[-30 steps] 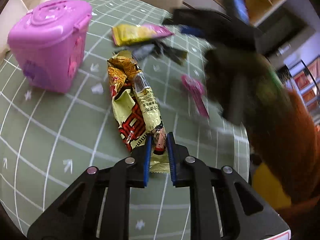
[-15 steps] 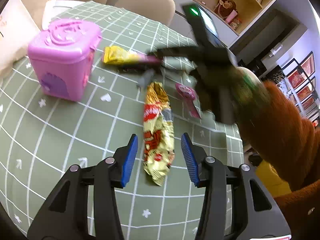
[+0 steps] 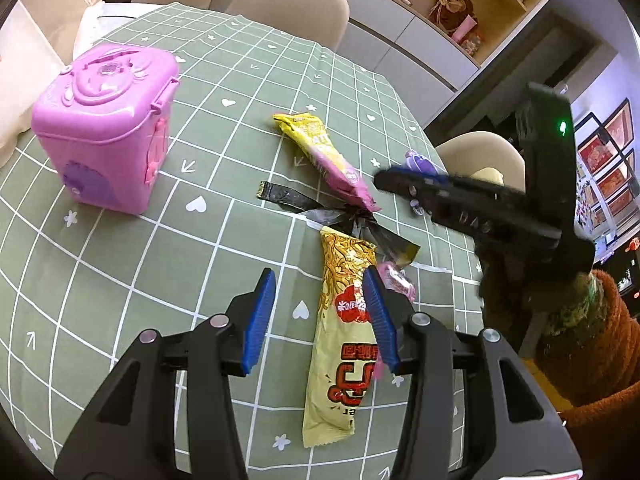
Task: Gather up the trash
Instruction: 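Grasp the gold snack bar wrapper with the left tool while the right tool grasps the yellow chip bag, then carry the gold wrapper and yellow chip bag over the yellow trash bag with both tools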
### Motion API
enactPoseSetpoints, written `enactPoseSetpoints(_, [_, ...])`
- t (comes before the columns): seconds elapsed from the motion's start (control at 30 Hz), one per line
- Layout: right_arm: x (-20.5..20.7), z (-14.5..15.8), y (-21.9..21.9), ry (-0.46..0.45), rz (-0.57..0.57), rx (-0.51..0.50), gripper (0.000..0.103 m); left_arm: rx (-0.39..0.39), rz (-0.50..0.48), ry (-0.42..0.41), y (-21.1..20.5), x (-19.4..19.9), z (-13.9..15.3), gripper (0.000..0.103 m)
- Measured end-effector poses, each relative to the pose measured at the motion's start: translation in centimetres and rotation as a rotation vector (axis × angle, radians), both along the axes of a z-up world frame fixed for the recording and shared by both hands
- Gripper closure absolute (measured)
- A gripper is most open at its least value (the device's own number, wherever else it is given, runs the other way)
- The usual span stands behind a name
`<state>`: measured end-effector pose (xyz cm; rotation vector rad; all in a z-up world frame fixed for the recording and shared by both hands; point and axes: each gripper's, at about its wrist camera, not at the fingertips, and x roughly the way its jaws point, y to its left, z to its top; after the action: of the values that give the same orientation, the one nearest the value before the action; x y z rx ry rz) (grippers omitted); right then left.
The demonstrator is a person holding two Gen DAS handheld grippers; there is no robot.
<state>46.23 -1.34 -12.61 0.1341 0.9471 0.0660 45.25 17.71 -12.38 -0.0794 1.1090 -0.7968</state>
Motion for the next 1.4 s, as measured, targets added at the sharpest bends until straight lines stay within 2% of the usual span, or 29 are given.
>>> enactPoseSetpoints(0.03, [0.7, -0.1, -0.2, 0.005, -0.010, 0.010, 0.058, 0.002, 0.001, -0.001, 0.1, -0.1, 0.0, 0.060])
enactPoseSetpoints(0.17, [3.3, -2.0, -1.1, 0.039, -0.069, 0.036, 0.058, 0.009, -0.006, -0.002, 0.7, -0.4, -0.1, 0.060])
enactPoseSetpoints(0.27, [5.2, -3.6, -0.2, 0.065, -0.063, -0.009, 0.058, 0.014, -0.011, 0.005, 1.0, -0.5, -0.3, 0.060])
enactPoseSetpoints(0.37, [5.7, -4.0, 0.7, 0.063, -0.045, -0.051, 0.059, 0.019, -0.004, 0.015, 1.8, -0.4, -0.6, 0.060])
enactPoseSetpoints(0.4, [5.8, -4.0, 1.0, 0.065, -0.020, -0.047, 0.063, 0.019, -0.003, 0.018, 2.0, -0.5, -0.7, 0.060])
enactPoseSetpoints(0.43, [5.7, -4.0, 1.3, 0.066, -0.001, -0.049, 0.079, 0.018, -0.003, 0.021, 2.2, -0.5, -0.8, 0.060])
enactPoseSetpoints(0.47, [5.6, -3.9, 1.5, 0.065, 0.009, -0.061, 0.090, 0.018, -0.005, 0.022, 2.2, -0.5, -0.8, 0.060])
enactPoseSetpoints(0.53, [5.1, -3.1, 1.9, 0.041, 0.034, -0.060, 0.097, 0.018, -0.009, 0.024, 1.9, -0.5, -0.8, 0.060])
enactPoseSetpoints(0.77, [-0.1, 1.9, 0.1, -0.067, -0.049, -0.010, 0.100, 0.018, -0.056, 0.021, 0.5, -1.4, -0.6, 0.060])
enactPoseSetpoints(1.0, [-8.6, 3.5, -3.0, -0.080, -0.193, -0.008, 0.099, 0.106, -0.083, -0.007, -2.2, -2.5, -1.4, 0.060])
enactPoseSetpoints(1.17, [-14.3, 4.1, -3.2, -0.092, -0.242, -0.028, 0.100, 0.152, -0.089, -0.038, -3.5, -3.3, -0.9, 0.080])
enactPoseSetpoints(1.4, [-20.7, 5.8, -3.8, -0.150, -0.304, -0.010, 0.099, 0.115, -0.094, -0.113, -4.4, -6.1, 3.2, 0.084])
